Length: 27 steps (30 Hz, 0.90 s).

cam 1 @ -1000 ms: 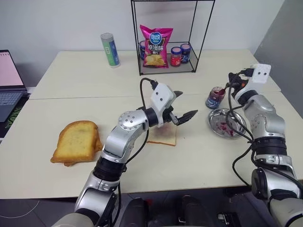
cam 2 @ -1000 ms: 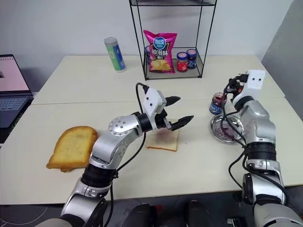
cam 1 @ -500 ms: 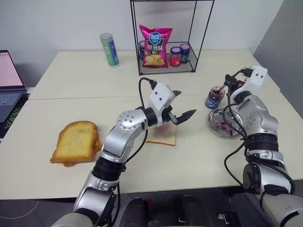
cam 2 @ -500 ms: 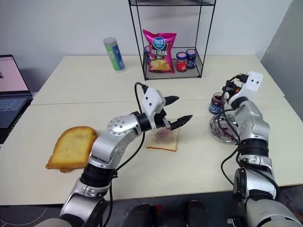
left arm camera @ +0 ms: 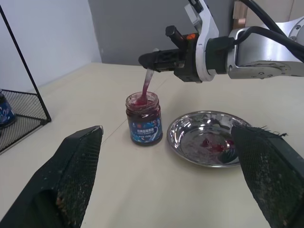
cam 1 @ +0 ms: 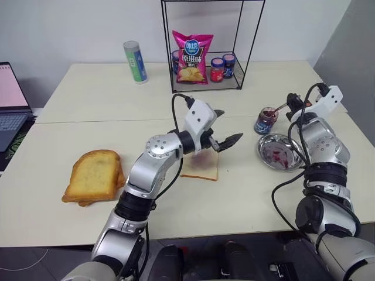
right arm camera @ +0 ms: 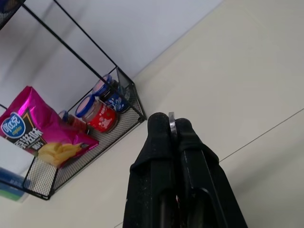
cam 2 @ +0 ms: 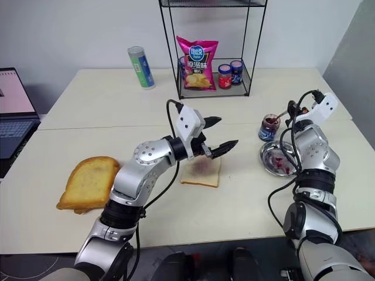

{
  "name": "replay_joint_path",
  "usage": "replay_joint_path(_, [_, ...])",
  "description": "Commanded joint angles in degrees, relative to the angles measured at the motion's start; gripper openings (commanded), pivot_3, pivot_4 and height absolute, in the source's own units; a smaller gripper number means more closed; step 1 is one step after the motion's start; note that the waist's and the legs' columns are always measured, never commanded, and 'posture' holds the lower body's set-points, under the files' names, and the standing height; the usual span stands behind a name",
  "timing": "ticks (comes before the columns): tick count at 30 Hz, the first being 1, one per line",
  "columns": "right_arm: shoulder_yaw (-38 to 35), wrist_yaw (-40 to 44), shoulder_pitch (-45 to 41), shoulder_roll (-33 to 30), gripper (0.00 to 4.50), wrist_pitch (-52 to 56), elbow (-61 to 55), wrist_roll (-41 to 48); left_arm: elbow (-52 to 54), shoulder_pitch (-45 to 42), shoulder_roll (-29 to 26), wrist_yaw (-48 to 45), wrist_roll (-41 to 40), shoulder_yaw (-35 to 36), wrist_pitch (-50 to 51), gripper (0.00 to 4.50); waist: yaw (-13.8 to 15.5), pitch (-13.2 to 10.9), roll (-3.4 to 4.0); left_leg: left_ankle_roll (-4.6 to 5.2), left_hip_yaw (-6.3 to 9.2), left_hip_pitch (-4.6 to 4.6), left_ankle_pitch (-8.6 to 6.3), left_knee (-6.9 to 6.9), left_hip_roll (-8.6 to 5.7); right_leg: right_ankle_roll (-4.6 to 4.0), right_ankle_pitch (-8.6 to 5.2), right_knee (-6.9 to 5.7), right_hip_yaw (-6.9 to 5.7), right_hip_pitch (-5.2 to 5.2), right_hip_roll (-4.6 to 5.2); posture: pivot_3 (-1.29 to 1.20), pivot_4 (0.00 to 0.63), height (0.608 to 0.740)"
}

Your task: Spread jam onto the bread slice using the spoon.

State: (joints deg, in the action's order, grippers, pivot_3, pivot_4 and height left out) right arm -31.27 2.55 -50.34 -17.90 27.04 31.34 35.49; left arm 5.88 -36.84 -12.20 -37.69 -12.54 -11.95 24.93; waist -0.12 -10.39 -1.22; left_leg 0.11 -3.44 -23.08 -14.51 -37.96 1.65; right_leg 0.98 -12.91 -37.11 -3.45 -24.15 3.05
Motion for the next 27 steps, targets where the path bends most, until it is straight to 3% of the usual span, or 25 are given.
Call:
replay_joint_path(1, [-2.0, -1.4, -1.8, -0.4, 0.03, 0.2, -2.1, 2.3, 0.4, -1.4, 0.1, 0.1, 0.2, 0.4, -1.7, 4.5, 0.0, 0.0, 0.0, 0.0, 0.0, 0.0, 0.0, 0.0, 0.0, 0.0, 0.0, 0.0, 0.0, 0.0, 0.0, 0.0, 0.15, 0.74])
replay_joint_path(27, [-5.6, -5.3, -2.1, 0.9, 0.03, 2.6, -4.3, 9.7, 0.8, -1.1, -0.4, -0.7, 0.0, 0.2, -2.1, 4.5, 0.0, 0.0, 0.0, 0.0, 0.01, -0.01, 0.0, 0.01, 0.0, 0.0, 0.0, 0.0, -0.01, 0.0, 0.0, 0.0, 0.15, 0.74])
